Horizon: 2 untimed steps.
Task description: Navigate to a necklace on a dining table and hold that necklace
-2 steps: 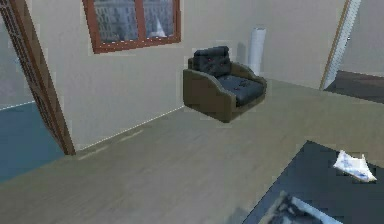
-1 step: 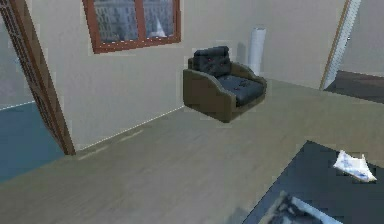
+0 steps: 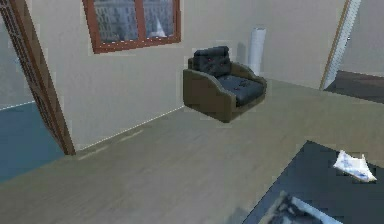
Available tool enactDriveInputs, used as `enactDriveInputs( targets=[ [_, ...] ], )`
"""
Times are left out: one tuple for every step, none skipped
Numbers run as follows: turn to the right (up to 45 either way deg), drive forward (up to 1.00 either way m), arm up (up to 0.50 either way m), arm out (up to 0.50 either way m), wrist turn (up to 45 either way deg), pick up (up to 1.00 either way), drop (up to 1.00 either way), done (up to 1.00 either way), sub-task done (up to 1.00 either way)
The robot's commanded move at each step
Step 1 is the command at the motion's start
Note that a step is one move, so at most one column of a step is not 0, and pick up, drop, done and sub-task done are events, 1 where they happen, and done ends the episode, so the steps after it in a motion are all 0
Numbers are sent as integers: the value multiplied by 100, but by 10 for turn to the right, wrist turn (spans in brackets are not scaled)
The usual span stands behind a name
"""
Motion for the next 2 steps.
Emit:
enactDriveInputs(
  targets=[
    [0, 0, 0, 0, 0, 100, 0, 0, 0],
    [0, 0, 0, 0, 0, 0, 0, 100, 0]
  ],
)
